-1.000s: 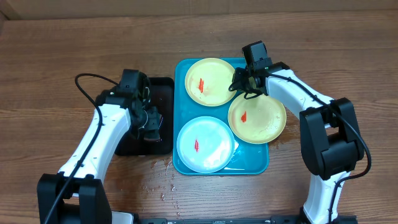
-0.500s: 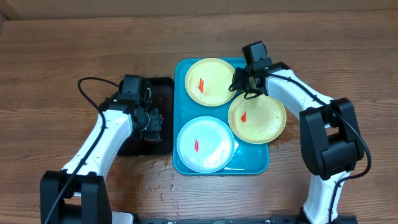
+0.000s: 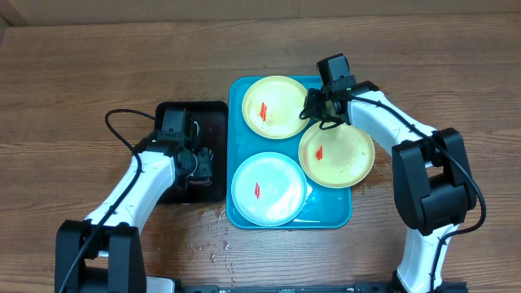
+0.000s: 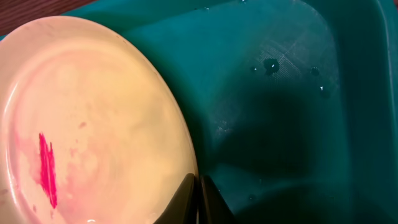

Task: Clean dirty plates on tray and stack at the side
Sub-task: 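Lower the left gripper into the black tray and grasp the sponge, then lift the sponge with the left gripper over the top yellow plate, then rub the sponge across the top yellow plate with the left gripper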

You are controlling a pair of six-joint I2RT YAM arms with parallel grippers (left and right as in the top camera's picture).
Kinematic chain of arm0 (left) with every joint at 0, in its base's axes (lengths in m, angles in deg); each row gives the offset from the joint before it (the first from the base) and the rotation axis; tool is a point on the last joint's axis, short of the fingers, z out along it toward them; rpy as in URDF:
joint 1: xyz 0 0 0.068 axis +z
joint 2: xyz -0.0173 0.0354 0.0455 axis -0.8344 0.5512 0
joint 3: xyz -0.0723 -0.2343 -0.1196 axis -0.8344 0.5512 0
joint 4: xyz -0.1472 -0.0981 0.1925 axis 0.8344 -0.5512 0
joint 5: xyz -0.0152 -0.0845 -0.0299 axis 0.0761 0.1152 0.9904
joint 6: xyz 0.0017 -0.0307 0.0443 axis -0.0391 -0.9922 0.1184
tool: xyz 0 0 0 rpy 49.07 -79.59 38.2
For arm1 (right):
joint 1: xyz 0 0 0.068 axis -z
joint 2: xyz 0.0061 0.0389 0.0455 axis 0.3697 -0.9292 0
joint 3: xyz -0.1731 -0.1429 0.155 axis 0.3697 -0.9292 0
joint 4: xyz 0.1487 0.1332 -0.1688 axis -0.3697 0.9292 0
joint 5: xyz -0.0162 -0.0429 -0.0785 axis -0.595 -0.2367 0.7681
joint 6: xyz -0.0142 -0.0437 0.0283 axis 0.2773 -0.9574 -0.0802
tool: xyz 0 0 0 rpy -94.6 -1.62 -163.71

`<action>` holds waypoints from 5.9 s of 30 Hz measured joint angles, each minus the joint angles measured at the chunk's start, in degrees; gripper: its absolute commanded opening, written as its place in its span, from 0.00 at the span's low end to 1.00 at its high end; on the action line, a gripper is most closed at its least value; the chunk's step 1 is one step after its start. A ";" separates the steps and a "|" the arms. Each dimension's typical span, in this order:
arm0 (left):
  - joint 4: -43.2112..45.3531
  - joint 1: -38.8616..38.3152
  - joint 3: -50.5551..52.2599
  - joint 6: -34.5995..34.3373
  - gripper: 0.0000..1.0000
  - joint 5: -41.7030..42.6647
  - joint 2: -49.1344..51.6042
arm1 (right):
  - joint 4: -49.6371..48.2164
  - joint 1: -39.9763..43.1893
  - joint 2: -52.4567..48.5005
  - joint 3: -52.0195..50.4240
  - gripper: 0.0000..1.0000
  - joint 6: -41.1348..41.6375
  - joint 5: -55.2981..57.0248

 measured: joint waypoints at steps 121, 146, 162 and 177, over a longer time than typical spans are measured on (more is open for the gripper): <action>5.70 -16.48 -37.90 -4.59 0.04 -5.62 32.41 | -0.79 -0.15 -0.22 -0.09 0.04 1.51 -4.83; -3.43 -14.19 -53.29 -4.83 0.04 17.11 34.88 | -1.38 -0.15 -0.74 -0.09 0.04 1.55 -4.81; -4.92 -14.80 -48.57 -5.33 0.04 -2.45 34.80 | -1.42 -0.15 -0.74 -0.09 0.04 1.55 -4.79; 6.45 -14.67 -38.12 -9.51 0.04 5.01 33.94 | -1.46 -0.15 -0.85 -0.09 0.04 1.53 -4.76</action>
